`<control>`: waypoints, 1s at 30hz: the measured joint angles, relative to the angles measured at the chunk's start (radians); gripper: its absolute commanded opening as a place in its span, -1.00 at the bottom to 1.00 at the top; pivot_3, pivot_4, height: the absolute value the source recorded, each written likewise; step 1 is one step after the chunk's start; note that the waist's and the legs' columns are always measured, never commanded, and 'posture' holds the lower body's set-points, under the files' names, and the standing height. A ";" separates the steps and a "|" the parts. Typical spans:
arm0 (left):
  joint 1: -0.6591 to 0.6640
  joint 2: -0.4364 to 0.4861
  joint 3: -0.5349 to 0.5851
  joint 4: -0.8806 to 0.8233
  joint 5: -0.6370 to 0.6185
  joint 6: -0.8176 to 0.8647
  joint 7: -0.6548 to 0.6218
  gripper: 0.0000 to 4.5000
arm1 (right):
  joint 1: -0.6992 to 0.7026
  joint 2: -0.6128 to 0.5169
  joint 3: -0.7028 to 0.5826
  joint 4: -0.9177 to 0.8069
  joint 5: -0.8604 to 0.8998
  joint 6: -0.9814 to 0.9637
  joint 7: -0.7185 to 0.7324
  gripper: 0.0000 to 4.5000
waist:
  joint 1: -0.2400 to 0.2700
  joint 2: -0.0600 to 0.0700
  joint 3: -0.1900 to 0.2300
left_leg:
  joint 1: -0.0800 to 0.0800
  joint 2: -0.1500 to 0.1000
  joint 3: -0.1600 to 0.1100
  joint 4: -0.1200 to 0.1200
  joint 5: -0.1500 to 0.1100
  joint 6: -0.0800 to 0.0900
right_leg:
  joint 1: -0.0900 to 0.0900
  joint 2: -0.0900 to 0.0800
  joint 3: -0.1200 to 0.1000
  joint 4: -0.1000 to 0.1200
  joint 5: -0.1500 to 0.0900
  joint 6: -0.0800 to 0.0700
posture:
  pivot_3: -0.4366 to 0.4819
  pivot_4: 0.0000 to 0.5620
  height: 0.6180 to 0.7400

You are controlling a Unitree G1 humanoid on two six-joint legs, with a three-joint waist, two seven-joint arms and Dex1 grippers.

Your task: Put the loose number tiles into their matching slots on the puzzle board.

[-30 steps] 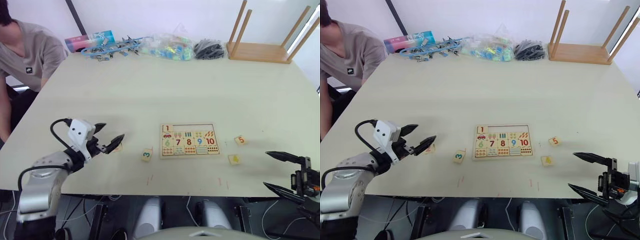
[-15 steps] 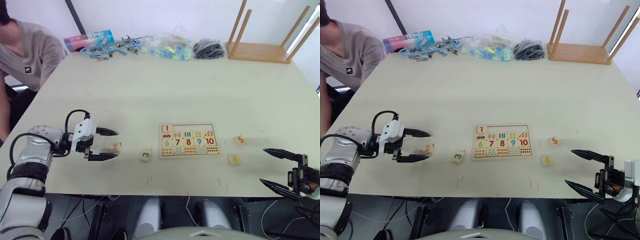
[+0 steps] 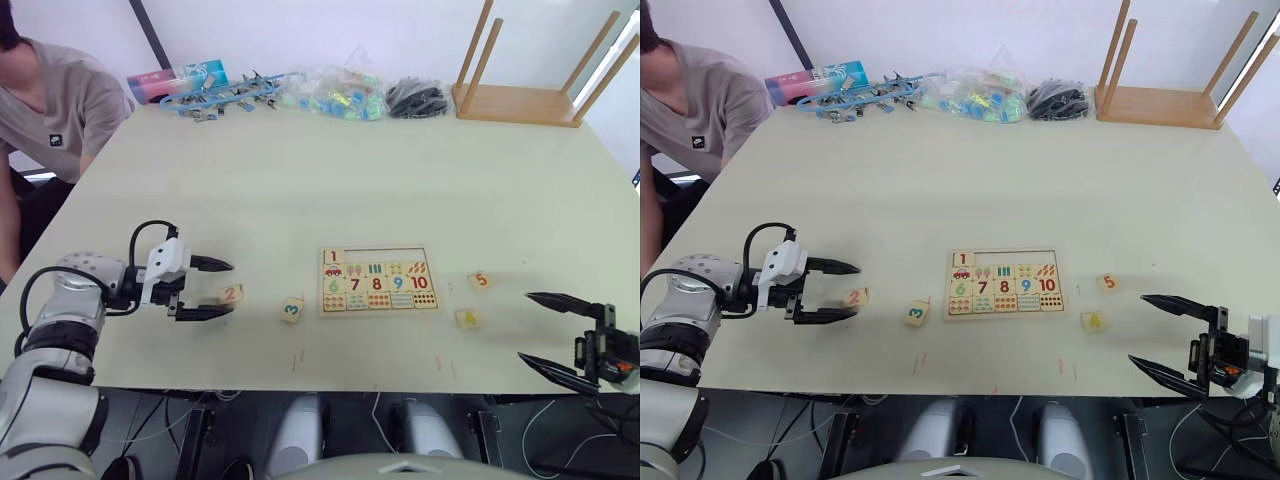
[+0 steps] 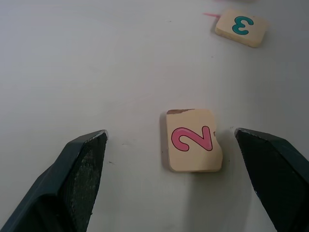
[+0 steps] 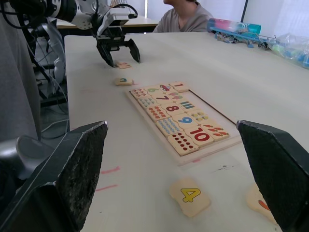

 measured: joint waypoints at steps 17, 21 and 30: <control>0.003 0.004 -0.005 -0.005 0.000 0.009 0.000 0.47 | 0.004 0.011 0.000 0.001 -0.002 -0.010 0.000 1.00 | -0.001 0.001 0.000 | 0.001 0.000 0.000 0.000 0.000 0.000 | 0.000 0.000 0.000 0.000 0.000 0.000 | -0.05 -0.47 1.00; 0.007 -0.001 0.011 0.012 0.004 -0.010 0.000 -0.12 | 0.000 0.013 0.000 0.013 -0.007 -0.018 0.000 1.00 | -0.002 0.001 0.000 | 0.001 0.000 0.000 0.000 0.000 0.000 | 0.000 0.000 0.000 0.000 0.000 0.000 | -0.05 -0.47 1.00; 0.012 -0.003 0.015 0.017 0.002 -0.041 0.000 -0.56 | -0.002 0.023 0.000 0.022 -0.009 -0.021 0.003 1.00 | -0.002 0.001 -0.001 | 0.001 0.000 0.000 0.000 0.000 0.000 | 0.000 0.000 0.001 0.000 0.000 0.000 | -0.05 -0.47 1.00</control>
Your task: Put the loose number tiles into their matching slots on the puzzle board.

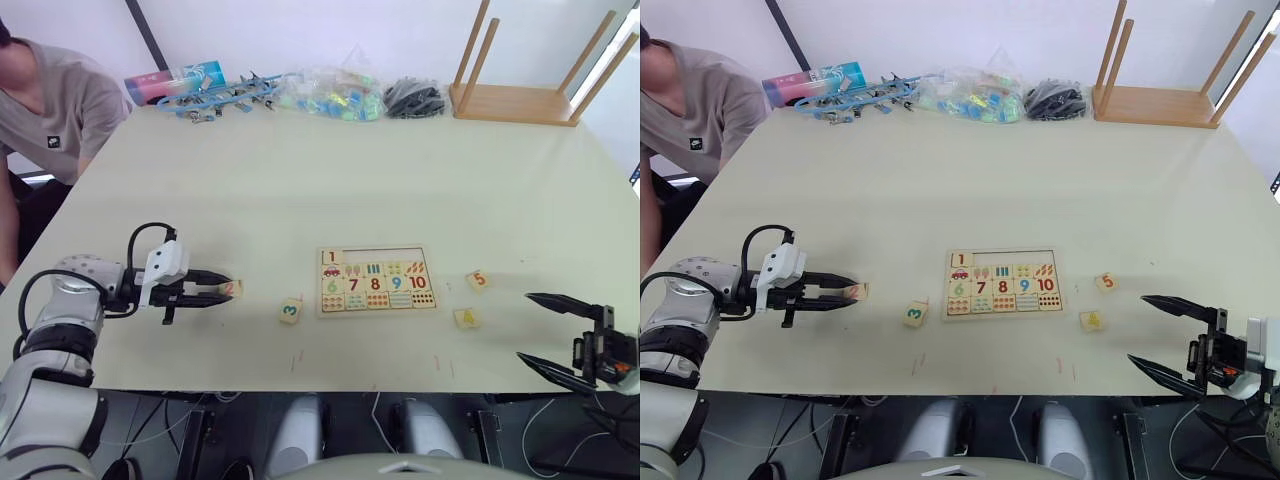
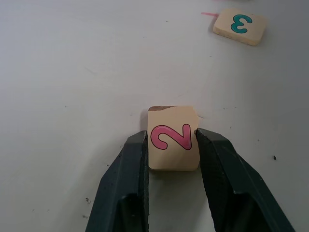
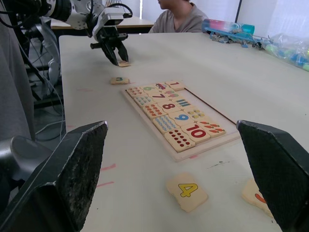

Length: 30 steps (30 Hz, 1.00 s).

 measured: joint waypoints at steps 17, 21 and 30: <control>-0.189 0.011 -0.088 -0.348 -0.049 0.307 -0.003 -0.56 | 0.025 0.026 -0.007 -0.019 0.017 0.000 -0.012 1.00 | 0.000 -0.001 0.001 | -0.001 -0.002 -0.001 0.001 0.000 0.000 | 0.000 0.001 0.000 0.000 0.000 0.000 | -0.05 -0.47 1.00; -0.230 -0.037 -0.104 -0.422 -0.042 0.414 -0.003 -0.56 | 0.034 0.042 -0.020 -0.036 0.017 0.000 -0.034 1.00 | -0.001 -0.001 0.001 | -0.001 -0.002 -0.001 0.001 0.000 0.000 | 0.000 0.001 0.000 0.000 0.000 0.000 | -0.05 -0.47 1.00; -0.276 -0.217 -0.113 -0.582 0.066 0.680 0.054 -0.56 | 0.075 0.069 -0.030 -0.090 0.017 -0.002 -0.073 1.00 | 0.002 -0.002 0.001 | -0.002 -0.003 -0.002 0.002 0.000 0.000 | 0.000 0.001 0.000 0.000 0.000 0.000 | -0.05 -0.47 1.00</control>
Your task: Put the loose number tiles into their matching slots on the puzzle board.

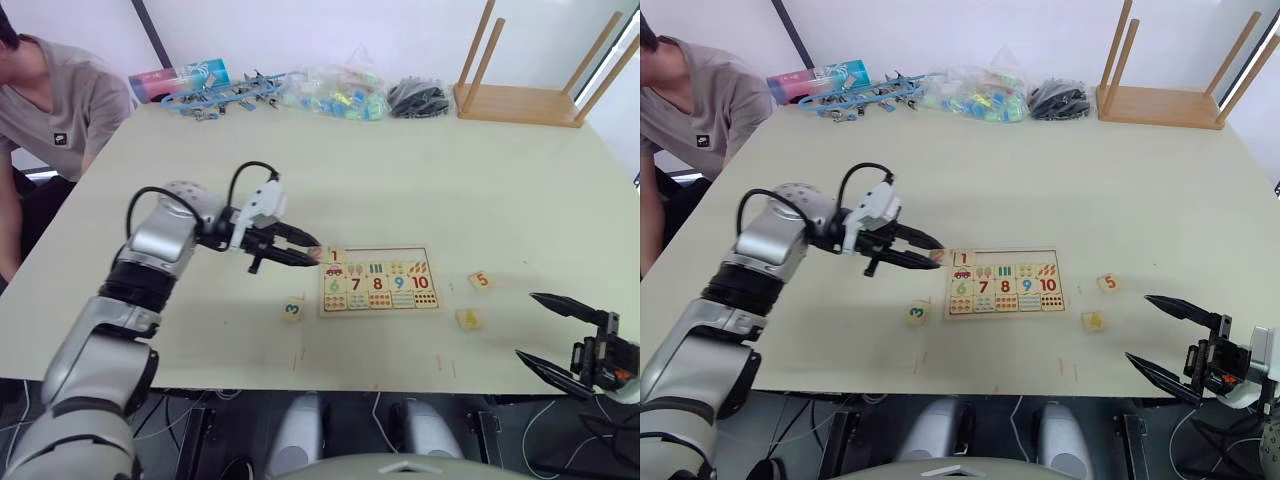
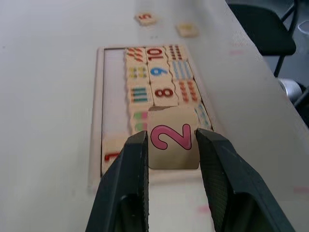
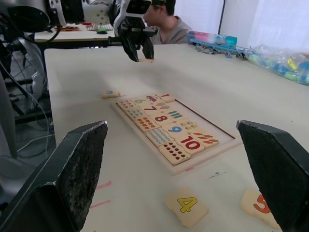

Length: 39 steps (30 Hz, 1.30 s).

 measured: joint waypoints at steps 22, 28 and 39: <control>-0.128 -0.241 -0.085 0.112 0.369 0.033 0.203 -0.56 | 0.005 0.022 -0.008 -0.015 -0.010 -0.020 -0.038 1.00 | -0.001 0.000 0.000 | 0.000 -0.001 -0.001 0.000 0.000 0.000 | 0.000 0.000 0.001 0.000 0.000 0.000 | -0.05 -0.47 1.00; -0.128 -0.247 -0.085 0.136 0.388 0.035 0.196 -0.56 | 0.001 0.022 -0.008 -0.010 -0.020 -0.025 -0.037 1.00 | 0.001 0.000 0.000 | -0.001 -0.001 -0.001 0.000 0.000 0.000 | 0.000 0.000 0.001 0.000 0.000 0.000 | -0.05 -0.47 1.00; -0.126 -0.251 -0.085 0.144 0.405 0.037 0.201 -0.56 | 0.004 0.021 -0.008 -0.007 -0.022 -0.041 -0.037 1.00 | 0.000 0.000 0.000 | -0.001 -0.001 -0.001 0.000 0.000 0.000 | 0.000 0.000 0.001 0.000 0.000 0.000 | -0.05 -0.47 1.00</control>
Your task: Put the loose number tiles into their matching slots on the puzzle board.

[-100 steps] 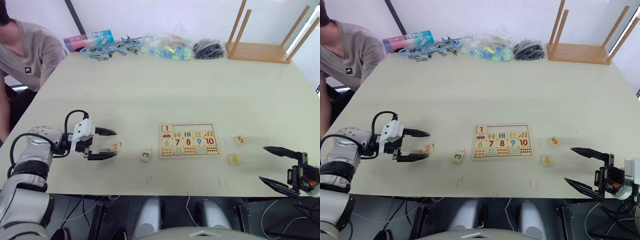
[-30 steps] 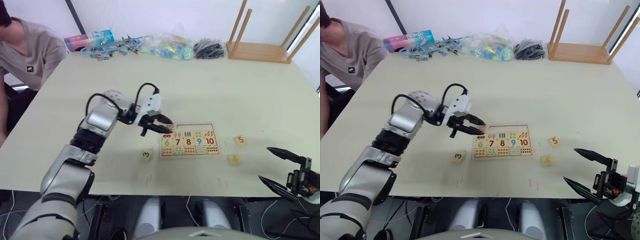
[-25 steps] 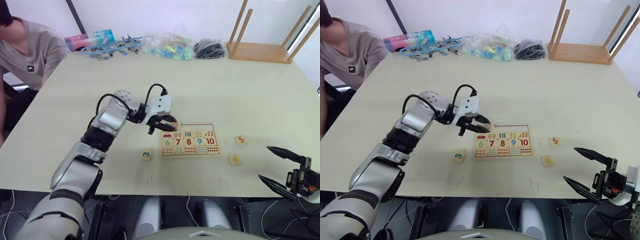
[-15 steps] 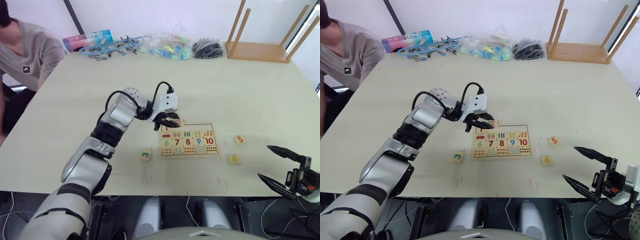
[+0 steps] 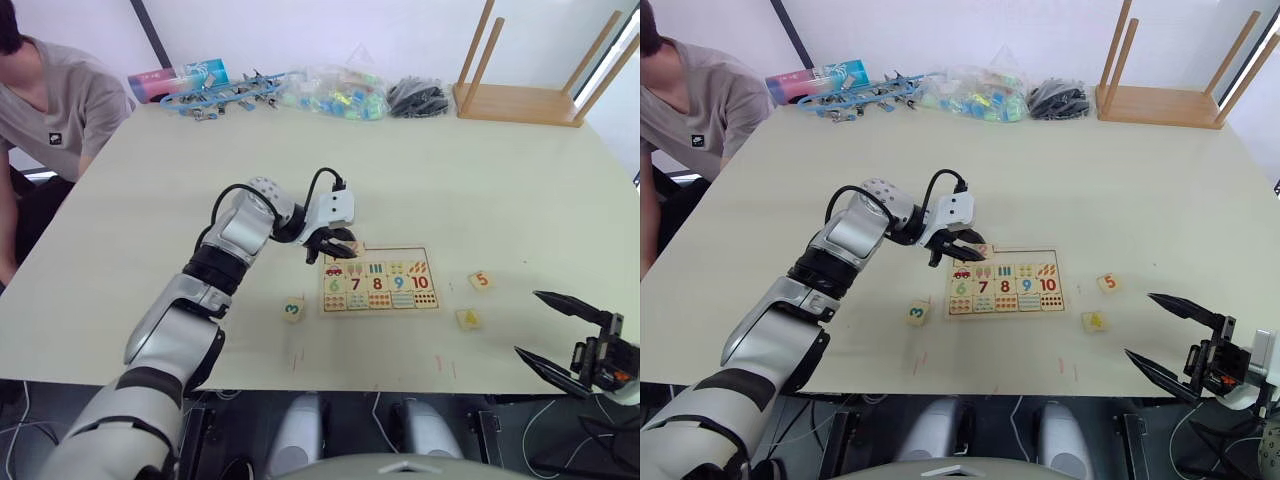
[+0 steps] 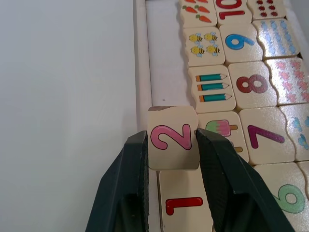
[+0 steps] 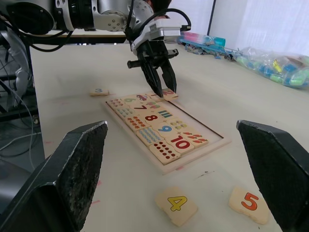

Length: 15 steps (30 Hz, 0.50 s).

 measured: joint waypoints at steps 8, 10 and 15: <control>0.013 -0.004 0.000 -0.002 0.001 0.001 -0.003 -0.56 | 0.004 0.000 0.000 0.001 -0.007 -0.001 0.001 1.00 | 0.000 0.000 0.000 | 0.000 0.000 0.000 0.000 0.000 0.000 | 0.000 0.000 0.000 0.000 0.000 0.000 | -0.05 -0.47 1.00; 0.013 -0.004 0.000 -0.002 0.001 0.007 -0.003 -0.56 | 0.004 0.000 0.000 0.001 -0.007 -0.001 0.001 1.00 | 0.000 0.000 0.000 | 0.000 0.000 0.000 0.000 0.000 0.000 | 0.000 0.000 0.000 0.000 0.000 0.000 | -0.05 -0.47 1.00; 0.013 -0.005 0.000 -0.002 0.002 0.008 -0.002 -0.56 | 0.004 -0.001 0.000 0.001 -0.007 -0.001 0.001 1.00 | 0.000 0.000 0.000 | 0.000 0.000 0.000 0.000 0.000 0.000 | 0.000 0.000 0.000 0.000 0.000 0.000 | -0.05 -0.47 1.00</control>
